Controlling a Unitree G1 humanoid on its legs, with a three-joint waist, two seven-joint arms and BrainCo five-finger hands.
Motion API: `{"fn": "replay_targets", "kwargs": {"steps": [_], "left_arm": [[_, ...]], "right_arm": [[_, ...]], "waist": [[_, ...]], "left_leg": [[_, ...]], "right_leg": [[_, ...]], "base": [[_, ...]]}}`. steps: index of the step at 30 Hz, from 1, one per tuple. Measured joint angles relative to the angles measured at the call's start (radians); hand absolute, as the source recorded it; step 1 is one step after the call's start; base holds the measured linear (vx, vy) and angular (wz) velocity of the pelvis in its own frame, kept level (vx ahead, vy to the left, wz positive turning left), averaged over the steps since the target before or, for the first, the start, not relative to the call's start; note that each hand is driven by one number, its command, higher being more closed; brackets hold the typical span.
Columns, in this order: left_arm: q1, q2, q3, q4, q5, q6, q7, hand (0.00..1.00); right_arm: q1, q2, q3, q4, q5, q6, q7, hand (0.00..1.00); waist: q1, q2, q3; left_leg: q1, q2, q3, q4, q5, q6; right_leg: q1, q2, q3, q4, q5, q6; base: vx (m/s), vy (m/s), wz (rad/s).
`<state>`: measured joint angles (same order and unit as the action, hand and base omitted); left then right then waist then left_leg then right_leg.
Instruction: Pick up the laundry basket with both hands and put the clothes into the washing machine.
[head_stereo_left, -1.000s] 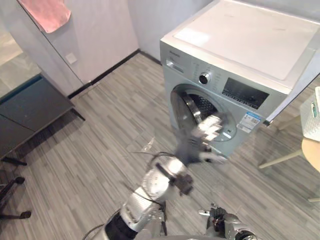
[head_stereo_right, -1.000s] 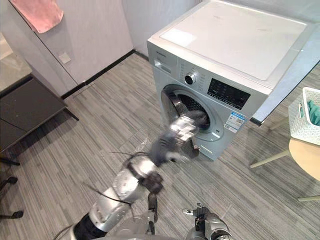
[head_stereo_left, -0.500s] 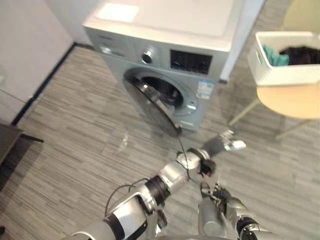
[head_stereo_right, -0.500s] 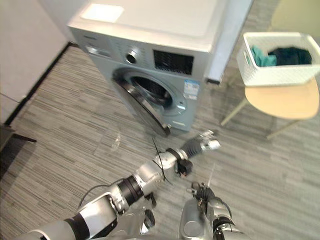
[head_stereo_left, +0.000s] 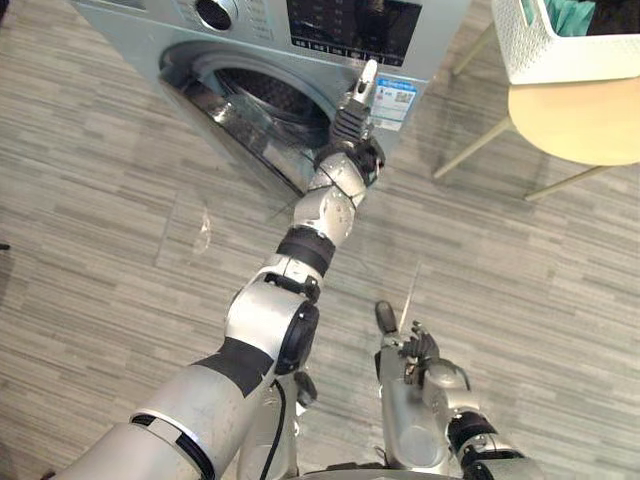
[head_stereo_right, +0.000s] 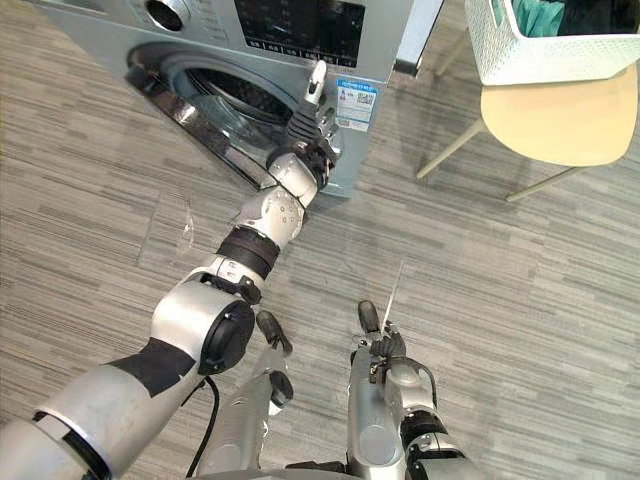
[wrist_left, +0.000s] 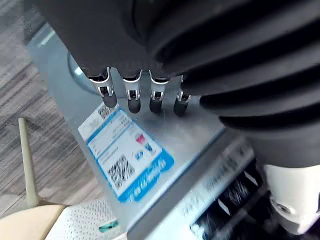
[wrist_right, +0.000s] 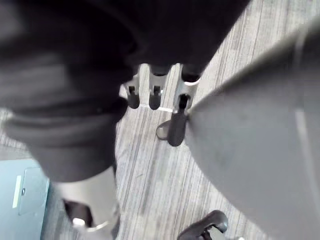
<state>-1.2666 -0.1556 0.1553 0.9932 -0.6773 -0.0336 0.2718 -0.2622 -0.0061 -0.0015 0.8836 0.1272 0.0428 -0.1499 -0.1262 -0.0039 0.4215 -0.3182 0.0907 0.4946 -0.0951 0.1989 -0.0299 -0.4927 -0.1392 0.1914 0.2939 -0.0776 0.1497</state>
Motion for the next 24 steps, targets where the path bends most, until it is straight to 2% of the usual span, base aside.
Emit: {"fn": "replay_targets", "kwargs": {"steps": [5, 11, 19, 22, 24], "left_arm": [[-0.004, 0.001, 0.122, 0.068, -0.009, -0.008, 0.061, 0.00], [0.003, 0.000, 0.206, 0.116, 0.035, 0.009, 0.119, 0.00], [0.091, 0.012, 0.292, 0.149, 0.260, 0.040, 0.263, 0.00], [0.145, 0.026, 0.364, 0.153, 0.249, 0.044, 0.294, 0.00], [0.178, 0.056, 0.394, 0.154, 0.186, 0.042, 0.287, 0.00]], "right_arm": [[-0.032, 0.048, 0.080, -0.004, 0.030, -0.024, -0.023, 0.00], [-0.063, 0.078, 0.136, 0.006, 0.072, -0.043, -0.045, 0.00], [-0.080, 0.076, 0.210, 0.024, 0.079, -0.080, -0.096, 0.00], [-0.083, 0.074, 0.218, 0.049, 0.079, -0.077, -0.109, 0.00], [-0.084, 0.074, 0.218, 0.067, 0.079, -0.074, -0.108, 0.00]], "waist": [[0.003, -0.006, 0.018], [0.004, -0.016, 0.023], [0.003, -0.038, 0.031], [0.004, -0.038, 0.031], [0.010, -0.037, 0.030]], "left_leg": [[0.000, 0.002, 0.002, 0.000, 0.000, 0.000], [0.009, 0.006, 0.001, 0.000, -0.006, -0.006], [0.016, 0.028, 0.007, -0.002, -0.011, -0.010], [0.015, 0.032, 0.001, -0.001, -0.007, -0.006], [0.016, 0.032, -0.007, 0.000, -0.007, -0.006]], "right_leg": [[0.002, 0.000, -0.002, -0.006, 0.002, -0.003], [0.021, 0.001, -0.006, -0.026, 0.011, -0.010], [0.037, 0.022, -0.008, -0.061, 0.031, -0.016], [0.039, 0.023, -0.018, -0.060, 0.031, -0.016], [0.041, 0.022, -0.033, -0.050, 0.031, -0.016]], "base": [[0.09, -0.007, -0.02], [0.04, 0.004, 0.00], [0.02, -0.016, -0.07], [0.08, -0.021, 0.04], [0.08, -0.007, 0.11]]}}
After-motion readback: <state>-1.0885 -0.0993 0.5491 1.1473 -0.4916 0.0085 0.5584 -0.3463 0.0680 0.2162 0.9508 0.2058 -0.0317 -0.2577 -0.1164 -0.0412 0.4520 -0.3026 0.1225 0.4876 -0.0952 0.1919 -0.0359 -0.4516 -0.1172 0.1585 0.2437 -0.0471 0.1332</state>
